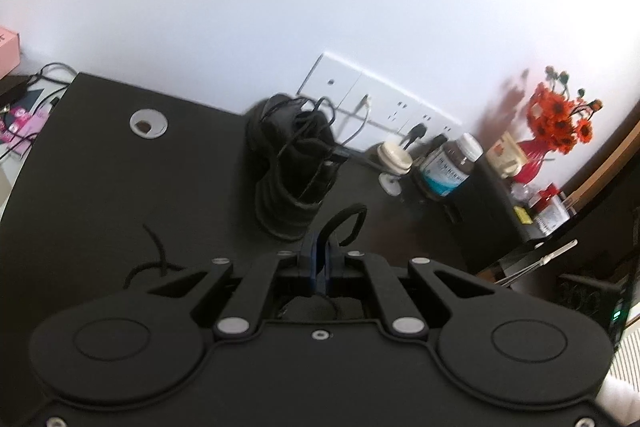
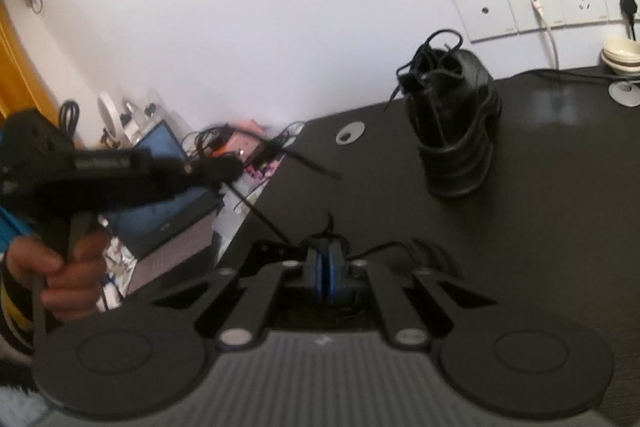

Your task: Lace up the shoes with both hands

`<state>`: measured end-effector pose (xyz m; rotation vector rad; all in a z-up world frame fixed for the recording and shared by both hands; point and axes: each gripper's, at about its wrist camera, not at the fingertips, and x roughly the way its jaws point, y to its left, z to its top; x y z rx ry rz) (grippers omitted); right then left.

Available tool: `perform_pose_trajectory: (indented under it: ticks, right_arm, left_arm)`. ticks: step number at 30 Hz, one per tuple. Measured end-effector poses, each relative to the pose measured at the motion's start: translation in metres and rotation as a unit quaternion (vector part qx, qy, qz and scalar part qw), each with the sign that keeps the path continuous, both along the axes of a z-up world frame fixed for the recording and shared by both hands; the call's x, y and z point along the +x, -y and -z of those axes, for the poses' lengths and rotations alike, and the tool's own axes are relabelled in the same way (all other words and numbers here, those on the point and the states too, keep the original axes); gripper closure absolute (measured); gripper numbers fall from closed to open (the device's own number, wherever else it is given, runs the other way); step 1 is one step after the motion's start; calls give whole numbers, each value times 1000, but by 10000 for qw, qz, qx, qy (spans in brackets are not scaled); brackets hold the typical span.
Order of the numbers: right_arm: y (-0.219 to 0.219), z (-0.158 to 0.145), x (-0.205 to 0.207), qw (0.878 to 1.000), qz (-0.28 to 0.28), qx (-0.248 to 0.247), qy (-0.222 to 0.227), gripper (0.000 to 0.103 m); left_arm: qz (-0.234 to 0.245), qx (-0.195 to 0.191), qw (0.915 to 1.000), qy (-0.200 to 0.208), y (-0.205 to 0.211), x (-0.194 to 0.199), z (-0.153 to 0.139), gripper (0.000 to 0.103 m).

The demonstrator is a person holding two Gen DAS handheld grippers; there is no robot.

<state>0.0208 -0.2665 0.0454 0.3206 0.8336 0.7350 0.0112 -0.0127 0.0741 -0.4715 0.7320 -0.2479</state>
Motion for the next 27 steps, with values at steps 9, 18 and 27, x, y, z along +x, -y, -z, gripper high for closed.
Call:
perform_pose_trajectory:
  ticks: [9, 18, 27]
  right_arm:
    - [-22, 2, 5, 9990, -384, -213, -7, 97]
    - [-25, 6, 14, 9994, -275, -158, -159, 96]
    - [-8, 10, 25, 9992, 143, -214, -301, 96]
  left_arm:
    - [-355, -289, 9967, 670, -19, -3, -34, 100]
    - [-756, -213, 9889, 1265, -43, -9, -76, 100]
    - [-1017, -315, 9822, 1546, -60, -25, -98, 100]
